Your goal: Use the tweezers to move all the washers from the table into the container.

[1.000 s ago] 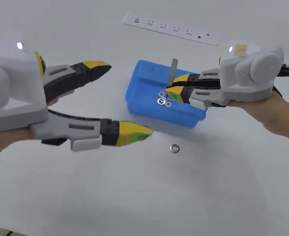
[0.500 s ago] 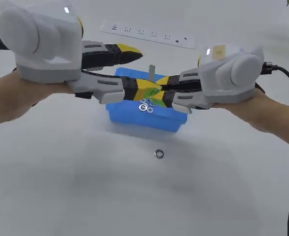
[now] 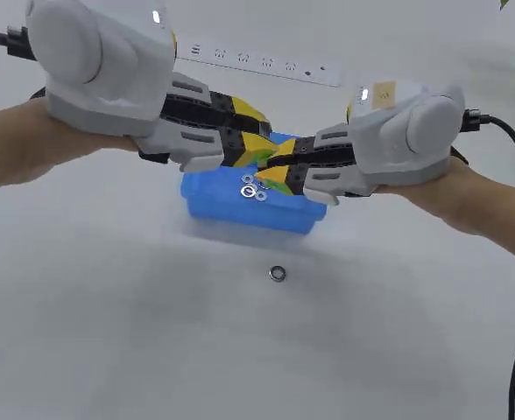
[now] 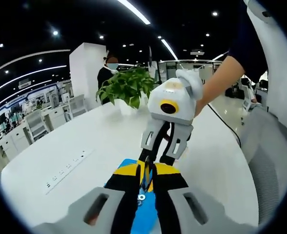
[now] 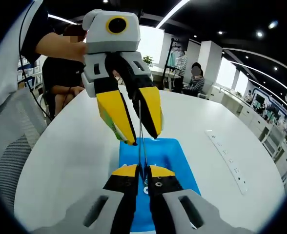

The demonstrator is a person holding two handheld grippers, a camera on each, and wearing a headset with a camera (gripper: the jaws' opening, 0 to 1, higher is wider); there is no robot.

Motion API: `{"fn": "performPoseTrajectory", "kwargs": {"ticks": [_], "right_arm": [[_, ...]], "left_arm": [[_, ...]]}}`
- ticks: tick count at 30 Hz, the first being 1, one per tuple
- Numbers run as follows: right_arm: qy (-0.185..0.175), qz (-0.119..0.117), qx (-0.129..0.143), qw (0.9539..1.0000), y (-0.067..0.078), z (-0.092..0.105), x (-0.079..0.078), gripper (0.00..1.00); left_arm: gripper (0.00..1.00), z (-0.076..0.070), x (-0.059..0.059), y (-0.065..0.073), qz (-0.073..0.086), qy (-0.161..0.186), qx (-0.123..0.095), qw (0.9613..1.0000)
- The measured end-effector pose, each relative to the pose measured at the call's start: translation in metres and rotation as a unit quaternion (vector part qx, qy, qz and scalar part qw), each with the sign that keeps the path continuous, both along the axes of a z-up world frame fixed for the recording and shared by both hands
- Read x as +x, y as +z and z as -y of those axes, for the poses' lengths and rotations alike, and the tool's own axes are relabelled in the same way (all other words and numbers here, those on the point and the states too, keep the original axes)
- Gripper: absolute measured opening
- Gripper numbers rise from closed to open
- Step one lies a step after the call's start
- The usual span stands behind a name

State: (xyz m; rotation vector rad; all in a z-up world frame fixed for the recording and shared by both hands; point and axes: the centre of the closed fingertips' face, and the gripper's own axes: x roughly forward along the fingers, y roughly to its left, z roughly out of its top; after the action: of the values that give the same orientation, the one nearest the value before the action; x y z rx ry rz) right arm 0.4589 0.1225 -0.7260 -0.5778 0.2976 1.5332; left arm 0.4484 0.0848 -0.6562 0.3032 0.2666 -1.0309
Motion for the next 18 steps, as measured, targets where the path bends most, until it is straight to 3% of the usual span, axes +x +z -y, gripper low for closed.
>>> {"fn": "performPoseTrajectory", "kwargs": {"ticks": [4, 10, 15, 18], "right_arm": [[0.001, 0.0, 0.001, 1.0, 0.001, 0.0, -0.001, 0.08], [0.011, 0.01, -0.005, 0.9999, 0.002, 0.0, -0.007, 0.09], [0.005, 0.015, -0.003, 0.9999, 0.006, 0.0, -0.006, 0.1], [-0.005, 0.022, 0.0, 0.9997, 0.011, 0.001, -0.004, 0.11]], "left_arm": [[0.08, -0.002, 0.0, 0.0, -0.001, -0.004, 0.0, 1.0], [0.06, 0.003, -0.007, 0.001, 0.016, -0.036, 0.02, 0.999], [0.05, 0.0, -0.002, 0.004, 0.041, -0.03, 0.029, 0.9983], [0.05, -0.002, 0.0, 0.006, 0.047, -0.029, 0.03, 0.9981]]}}
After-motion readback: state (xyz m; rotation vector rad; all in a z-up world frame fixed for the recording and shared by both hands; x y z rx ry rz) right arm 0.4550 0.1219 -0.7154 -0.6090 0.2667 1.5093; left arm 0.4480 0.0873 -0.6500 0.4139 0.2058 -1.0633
